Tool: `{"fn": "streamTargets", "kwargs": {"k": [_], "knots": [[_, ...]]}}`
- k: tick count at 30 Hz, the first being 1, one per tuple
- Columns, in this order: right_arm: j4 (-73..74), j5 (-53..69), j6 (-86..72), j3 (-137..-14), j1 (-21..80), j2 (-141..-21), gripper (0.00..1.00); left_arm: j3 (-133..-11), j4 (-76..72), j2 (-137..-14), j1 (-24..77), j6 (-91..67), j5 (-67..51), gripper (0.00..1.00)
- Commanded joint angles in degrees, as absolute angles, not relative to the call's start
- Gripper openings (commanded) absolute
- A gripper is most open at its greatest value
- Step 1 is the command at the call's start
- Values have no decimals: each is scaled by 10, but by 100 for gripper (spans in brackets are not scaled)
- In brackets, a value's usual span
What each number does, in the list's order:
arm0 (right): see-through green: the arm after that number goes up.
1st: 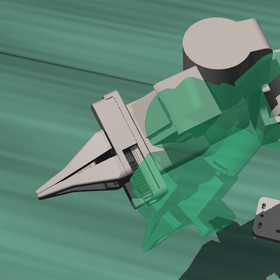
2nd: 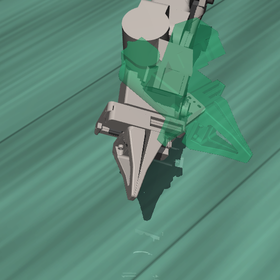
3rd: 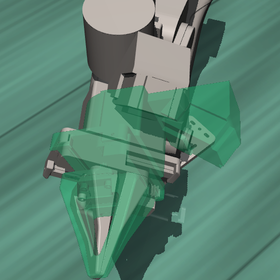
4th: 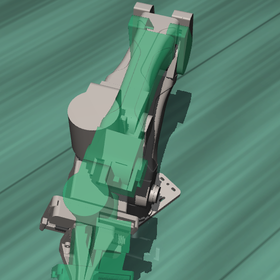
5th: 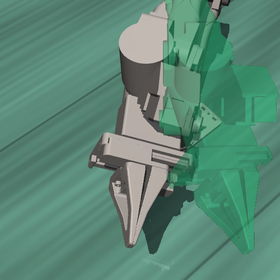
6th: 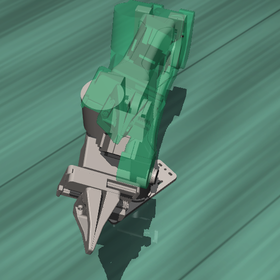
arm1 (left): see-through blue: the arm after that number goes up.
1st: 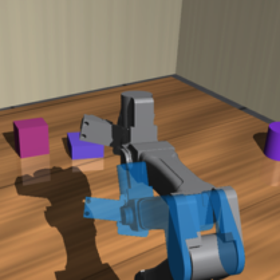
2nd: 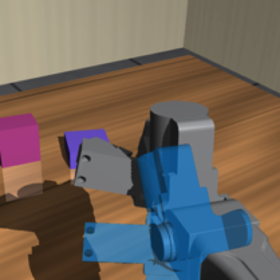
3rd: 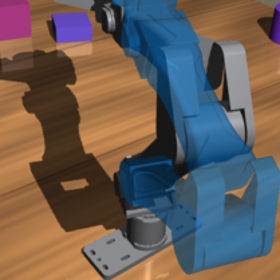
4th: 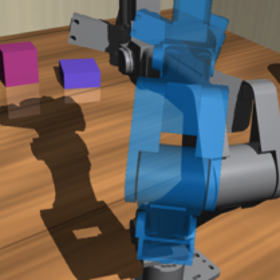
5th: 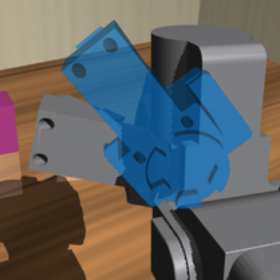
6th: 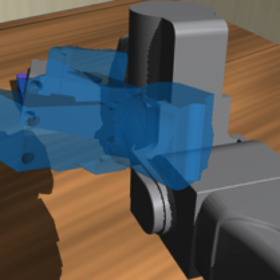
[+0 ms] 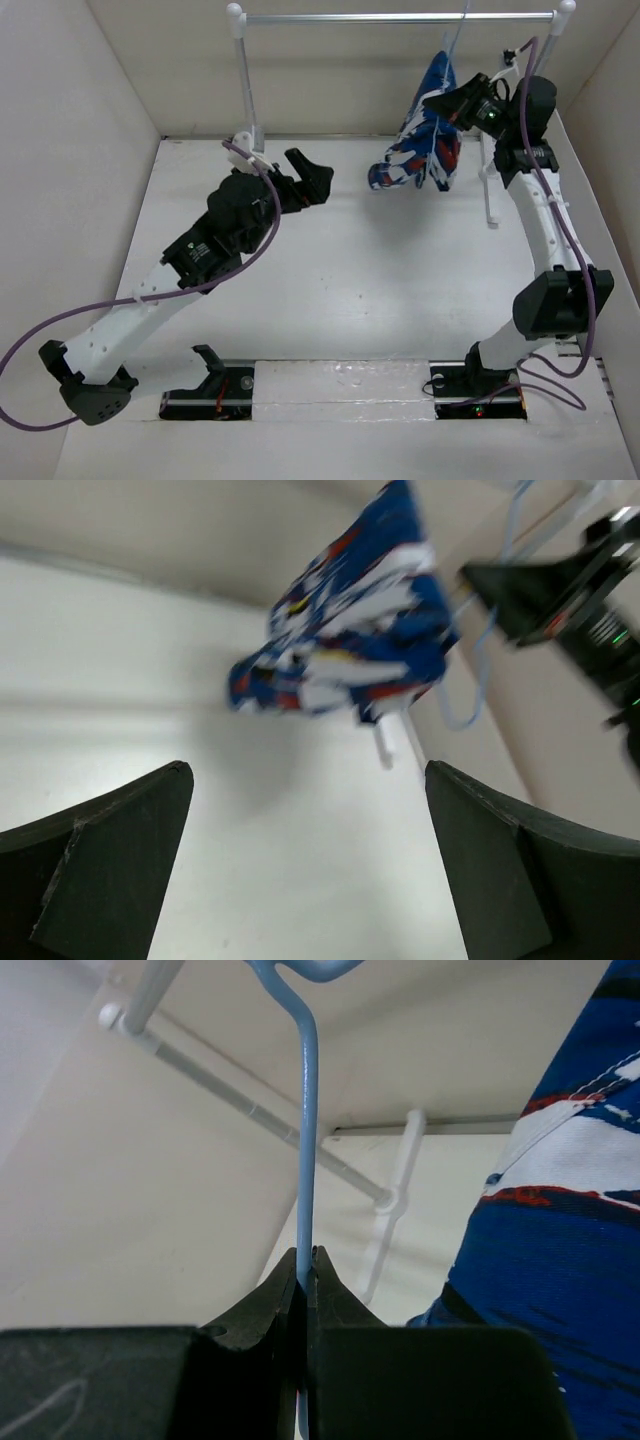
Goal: Place the trousers on the hanger
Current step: Place the hanger at the clothesline.
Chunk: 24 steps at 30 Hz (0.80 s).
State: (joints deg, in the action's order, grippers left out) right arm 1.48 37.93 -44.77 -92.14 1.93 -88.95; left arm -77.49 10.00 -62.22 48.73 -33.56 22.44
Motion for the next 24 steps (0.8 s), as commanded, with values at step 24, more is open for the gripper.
{"fn": "streamTargets", "kwargs": {"k": [24], "knots": [[-74, 447, -432, -1100, -157, -1055, 0, -585, 138, -567, 488, -408, 184, 99]]}}
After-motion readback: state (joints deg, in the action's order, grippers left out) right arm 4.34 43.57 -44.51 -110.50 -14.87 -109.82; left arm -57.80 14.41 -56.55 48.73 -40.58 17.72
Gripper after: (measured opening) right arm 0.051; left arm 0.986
